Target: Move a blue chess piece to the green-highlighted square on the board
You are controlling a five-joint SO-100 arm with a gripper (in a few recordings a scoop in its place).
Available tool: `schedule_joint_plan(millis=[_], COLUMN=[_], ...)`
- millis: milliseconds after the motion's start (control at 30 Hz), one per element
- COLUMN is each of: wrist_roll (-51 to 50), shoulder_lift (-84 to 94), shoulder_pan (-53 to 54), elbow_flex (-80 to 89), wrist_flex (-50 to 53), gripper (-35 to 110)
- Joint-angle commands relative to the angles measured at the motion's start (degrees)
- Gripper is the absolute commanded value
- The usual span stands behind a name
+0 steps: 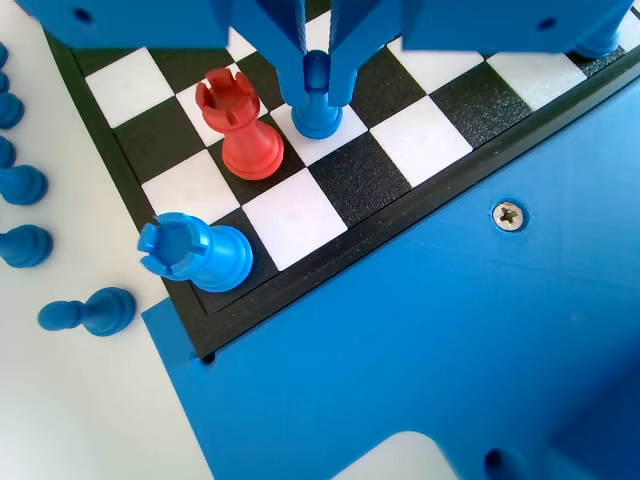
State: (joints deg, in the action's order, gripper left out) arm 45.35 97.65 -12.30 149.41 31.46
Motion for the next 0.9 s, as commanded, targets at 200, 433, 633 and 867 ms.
schedule_joint_plan(millis=[200, 433, 633, 867], wrist_roll=[2.1, 3.7, 4.0, 4.0], shoulder_lift=[1.9, 3.0, 1.3, -1.7], shoulder_pan=[2.1, 6.5, 8.3, 8.6], elbow_flex=[-2.4, -7.9, -11.9, -12.3], wrist_flex=[1.3, 5.4, 6.3, 4.9], gripper=[1, 1, 1, 1])
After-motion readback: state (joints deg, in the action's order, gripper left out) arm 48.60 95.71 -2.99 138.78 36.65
